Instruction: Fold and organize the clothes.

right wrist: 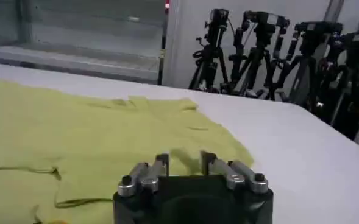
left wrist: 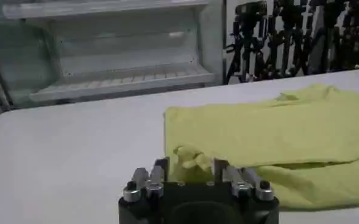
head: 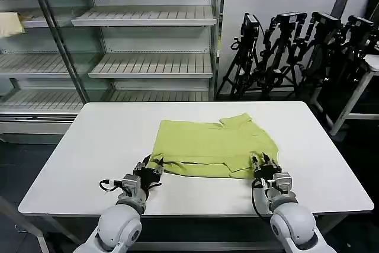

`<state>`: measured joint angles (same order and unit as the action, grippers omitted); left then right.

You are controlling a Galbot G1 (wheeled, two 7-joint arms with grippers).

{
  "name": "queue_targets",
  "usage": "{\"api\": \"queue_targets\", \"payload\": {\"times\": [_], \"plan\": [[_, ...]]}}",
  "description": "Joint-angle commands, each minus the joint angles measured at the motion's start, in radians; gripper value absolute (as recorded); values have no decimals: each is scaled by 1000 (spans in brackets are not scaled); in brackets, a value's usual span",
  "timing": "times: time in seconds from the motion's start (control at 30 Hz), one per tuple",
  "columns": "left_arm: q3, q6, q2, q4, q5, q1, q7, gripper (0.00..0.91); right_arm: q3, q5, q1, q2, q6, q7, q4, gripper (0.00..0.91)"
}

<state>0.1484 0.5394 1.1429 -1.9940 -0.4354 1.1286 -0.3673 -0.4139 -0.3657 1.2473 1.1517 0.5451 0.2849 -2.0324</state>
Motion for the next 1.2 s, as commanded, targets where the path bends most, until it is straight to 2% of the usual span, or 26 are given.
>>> {"api": "queue_targets", "payload": {"times": [0.03, 0.1, 0.13, 0.17, 0.2, 0.23, 0.37, 0.67, 1.0, 1.2], "plan": [[6, 4, -3, -32, -11, 33, 1, 907, -77, -29, 83, 1, 33, 16, -89, 907], [1, 11, 0, -8, -21, 19, 2, 907, -100, -54, 97, 1, 35, 21, -67, 907], [-2, 14, 2, 2, -23, 11, 3, 907, -105, -71, 101, 0, 36, 21, -55, 836], [-5, 17, 3, 14, -25, 4, 3, 705, -105, -85, 100, -1, 36, 22, -49, 715], [-8, 21, 6, 26, -25, -4, 4, 121, -104, -120, 95, 0, 37, 25, -31, 111], [-11, 23, 6, 35, -25, -10, 5, 20, -100, -140, 86, 1, 37, 30, -15, 0], [-17, 21, 10, 71, -25, -27, 3, 20, -85, -222, 59, -1, 37, 42, 43, 0], [-21, 31, 25, 78, -25, -21, 2, 20, -72, -268, 81, -1, 36, 51, 35, 0], [-16, 31, 23, 81, -41, -1, 9, 20, -60, -245, 84, -2, 35, 46, 0, 0], [6, 36, -3, -50, -33, 99, -1, 20, -85, -219, 180, -17, 34, 37, -106, 0]]}}
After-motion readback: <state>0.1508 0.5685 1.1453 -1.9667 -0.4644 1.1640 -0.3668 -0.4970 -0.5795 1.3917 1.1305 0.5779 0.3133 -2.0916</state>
